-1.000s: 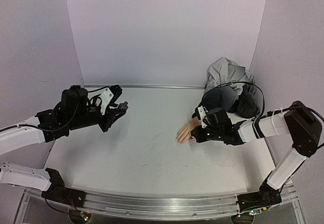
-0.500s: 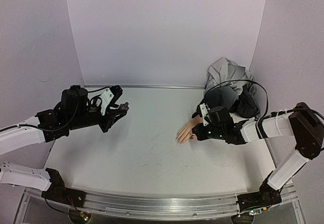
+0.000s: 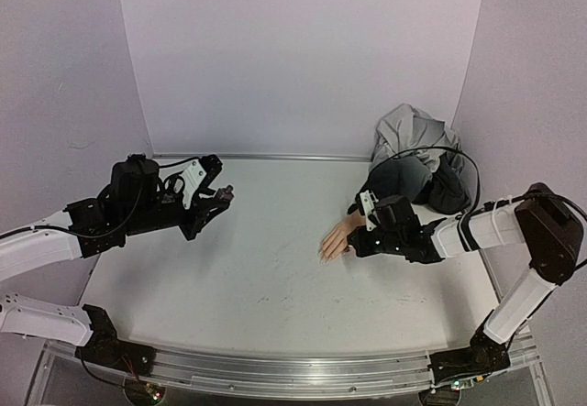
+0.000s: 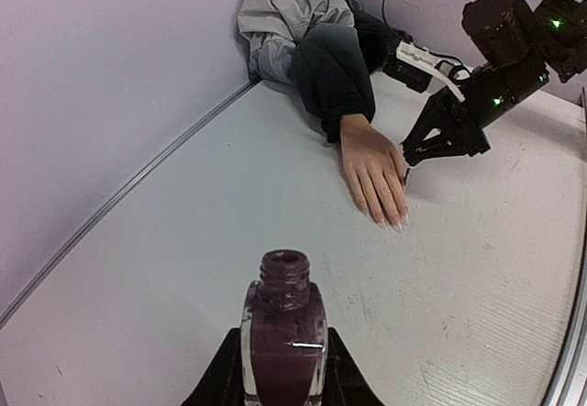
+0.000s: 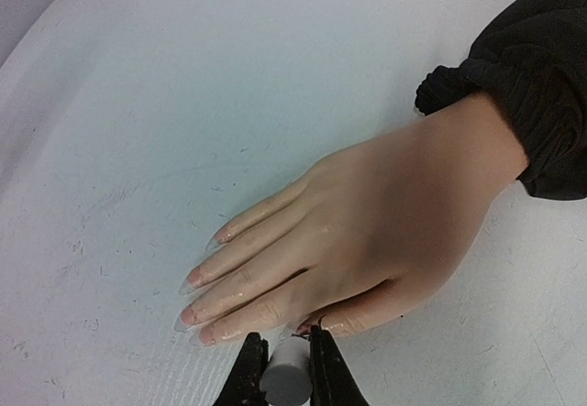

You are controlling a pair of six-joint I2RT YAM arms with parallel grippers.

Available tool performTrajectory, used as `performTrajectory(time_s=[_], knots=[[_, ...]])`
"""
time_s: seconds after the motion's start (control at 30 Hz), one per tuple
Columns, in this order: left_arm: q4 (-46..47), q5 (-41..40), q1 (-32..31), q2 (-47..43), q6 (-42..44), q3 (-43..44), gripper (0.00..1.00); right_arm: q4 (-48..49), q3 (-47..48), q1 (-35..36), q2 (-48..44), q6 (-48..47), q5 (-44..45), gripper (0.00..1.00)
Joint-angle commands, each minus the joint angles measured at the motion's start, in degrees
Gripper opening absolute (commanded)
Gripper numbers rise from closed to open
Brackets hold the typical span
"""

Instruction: Paint the nails

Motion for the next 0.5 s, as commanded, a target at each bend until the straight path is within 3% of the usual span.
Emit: performTrajectory(time_s=[0.0,0.47], knots=[[2.50,0.38,0.41,-0.31,-0.81,3.65,0.00,1.30,0.70,-0.20,0.50,-0.81,1.21,0.00],[2.50,0.47,0.42,-0.19,-0.77,3.66,0.00,1.50,1.17,-0.19,1.28,-1.16,1.50,0.00]])
